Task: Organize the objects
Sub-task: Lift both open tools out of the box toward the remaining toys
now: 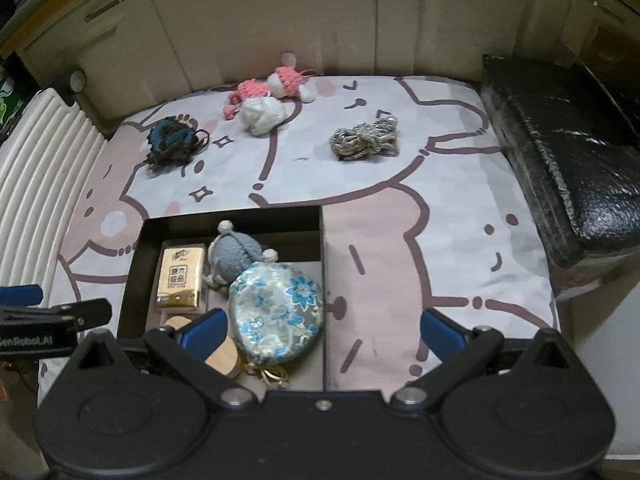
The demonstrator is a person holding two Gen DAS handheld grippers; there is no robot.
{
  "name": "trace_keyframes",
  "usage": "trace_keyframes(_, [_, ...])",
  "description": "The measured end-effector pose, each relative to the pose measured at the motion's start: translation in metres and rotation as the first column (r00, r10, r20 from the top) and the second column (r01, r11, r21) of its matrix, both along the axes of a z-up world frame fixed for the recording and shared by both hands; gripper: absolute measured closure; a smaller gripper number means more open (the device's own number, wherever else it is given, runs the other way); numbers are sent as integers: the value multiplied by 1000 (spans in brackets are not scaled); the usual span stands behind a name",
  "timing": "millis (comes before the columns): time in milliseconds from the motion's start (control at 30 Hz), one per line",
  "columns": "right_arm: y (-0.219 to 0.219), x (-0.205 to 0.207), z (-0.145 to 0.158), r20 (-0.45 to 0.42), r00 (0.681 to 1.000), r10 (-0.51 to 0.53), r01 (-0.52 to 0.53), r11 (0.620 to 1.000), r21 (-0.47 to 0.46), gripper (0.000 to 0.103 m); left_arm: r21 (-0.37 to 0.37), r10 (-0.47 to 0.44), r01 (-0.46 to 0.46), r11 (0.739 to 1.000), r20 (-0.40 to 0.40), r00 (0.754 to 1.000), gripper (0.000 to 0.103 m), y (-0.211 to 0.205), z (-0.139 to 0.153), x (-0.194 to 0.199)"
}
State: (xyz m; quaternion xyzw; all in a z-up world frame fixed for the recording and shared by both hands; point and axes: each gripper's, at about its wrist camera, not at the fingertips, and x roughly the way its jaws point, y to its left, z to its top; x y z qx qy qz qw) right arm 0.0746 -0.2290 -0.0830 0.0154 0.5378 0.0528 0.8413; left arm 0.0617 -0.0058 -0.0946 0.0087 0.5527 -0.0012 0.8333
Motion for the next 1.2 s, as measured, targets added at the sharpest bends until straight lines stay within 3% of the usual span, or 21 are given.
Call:
trace_keyframes(500, [-4, 2, -6, 42, 999, 28, -27, 999, -20, 0, -20, 24, -23, 1000, 42, 999, 0, 5, -5, 3])
trace_keyframes(700, [-2, 7, -5, 76, 996, 35, -33, 999, -21, 0, -44, 43, -38, 998, 119, 992, 0, 13, -3, 10])
trace_keyframes(967, [-2, 24, 1, 173, 985, -3, 2, 1000, 6, 0, 10, 33, -37, 999, 258, 966, 0, 13, 0, 26])
trace_keyframes(1200, [-3, 43, -1, 245, 969, 6, -5, 1000, -6, 0, 35, -8, -4, 999, 321, 947, 0, 15, -6, 43])
